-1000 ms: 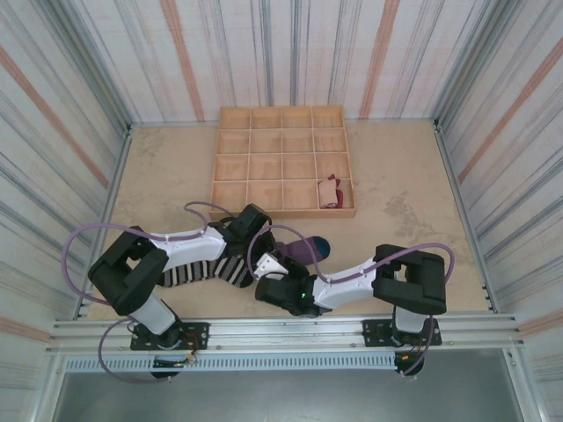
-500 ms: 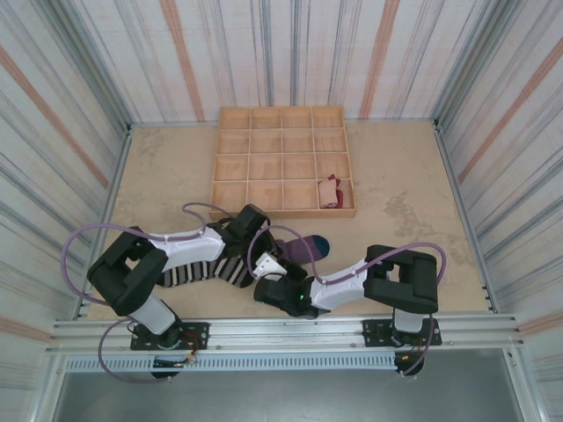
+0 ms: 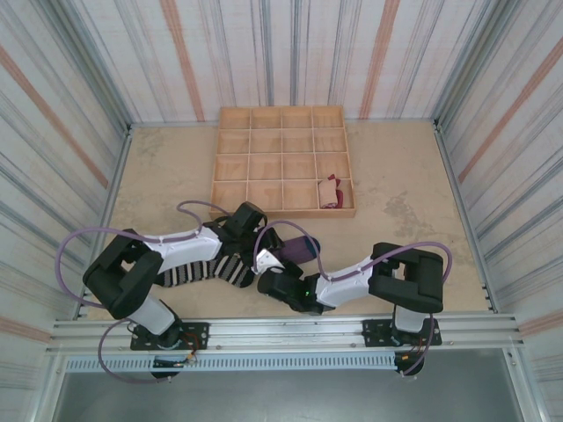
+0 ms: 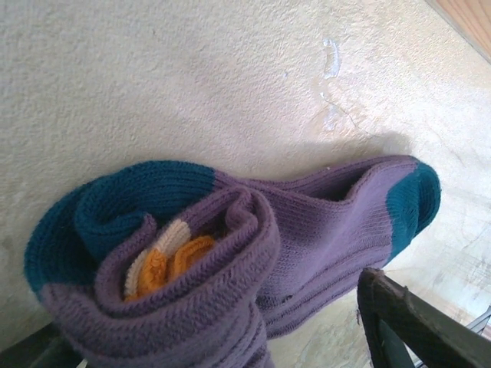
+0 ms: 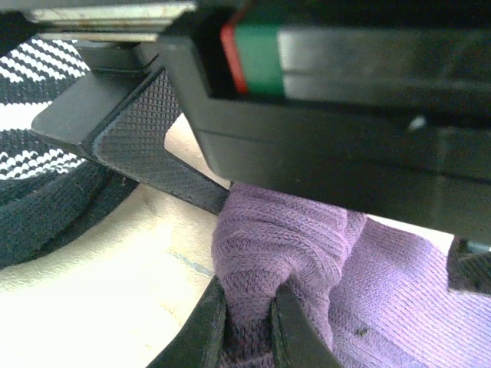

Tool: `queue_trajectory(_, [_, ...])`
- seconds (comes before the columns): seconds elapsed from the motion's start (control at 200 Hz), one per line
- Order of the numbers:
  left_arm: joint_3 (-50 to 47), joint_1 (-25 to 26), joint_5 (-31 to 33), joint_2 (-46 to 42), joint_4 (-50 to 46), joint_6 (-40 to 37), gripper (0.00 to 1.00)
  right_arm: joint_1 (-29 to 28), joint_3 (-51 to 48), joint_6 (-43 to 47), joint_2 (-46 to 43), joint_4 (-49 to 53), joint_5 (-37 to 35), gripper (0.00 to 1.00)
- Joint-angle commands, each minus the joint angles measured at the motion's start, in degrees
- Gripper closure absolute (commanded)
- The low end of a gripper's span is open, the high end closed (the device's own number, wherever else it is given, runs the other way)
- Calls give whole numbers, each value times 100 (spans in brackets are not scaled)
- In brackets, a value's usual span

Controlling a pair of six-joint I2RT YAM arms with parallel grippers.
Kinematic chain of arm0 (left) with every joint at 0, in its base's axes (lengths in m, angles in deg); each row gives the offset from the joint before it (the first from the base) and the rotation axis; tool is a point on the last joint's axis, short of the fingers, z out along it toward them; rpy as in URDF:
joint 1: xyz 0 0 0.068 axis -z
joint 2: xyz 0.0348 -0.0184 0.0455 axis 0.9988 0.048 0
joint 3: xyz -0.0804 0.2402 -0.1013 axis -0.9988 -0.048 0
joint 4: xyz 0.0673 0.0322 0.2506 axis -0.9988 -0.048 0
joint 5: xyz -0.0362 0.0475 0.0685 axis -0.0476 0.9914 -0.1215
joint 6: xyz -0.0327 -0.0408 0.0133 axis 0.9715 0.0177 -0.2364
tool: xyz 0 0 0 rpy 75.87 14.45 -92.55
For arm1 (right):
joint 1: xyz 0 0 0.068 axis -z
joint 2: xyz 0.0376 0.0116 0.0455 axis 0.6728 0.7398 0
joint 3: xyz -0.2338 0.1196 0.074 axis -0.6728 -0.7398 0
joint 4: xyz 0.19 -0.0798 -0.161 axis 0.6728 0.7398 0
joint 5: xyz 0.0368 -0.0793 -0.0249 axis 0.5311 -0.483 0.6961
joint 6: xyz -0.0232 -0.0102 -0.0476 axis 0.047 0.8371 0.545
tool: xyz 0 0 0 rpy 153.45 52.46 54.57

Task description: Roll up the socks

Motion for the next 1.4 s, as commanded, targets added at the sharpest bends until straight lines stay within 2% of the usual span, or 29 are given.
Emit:
queue_trajectory(0.0, [-174,-6,-378,-433,-420,-280,24,430,-458,-795,289,1032,491,100])
queue_trajectory(0.22, [-180,-18,-339,-244,-322,-372,24,608,-603,-960,188,911,663,100])
queue_trajectory(0.576, [80,-9,169,-140,-1008,-573,23,936,-760,-932,58,798,1024,100])
queue_trajectory(0.972, [106,-18,230,125,-1031,-475,24,1224,-1071,-1094,-167,441,1463,100])
queue_trajectory(1.398, [-154,-212,-291,46,-252,77,25,1450,-1309,-1068,-177,133,1930,100])
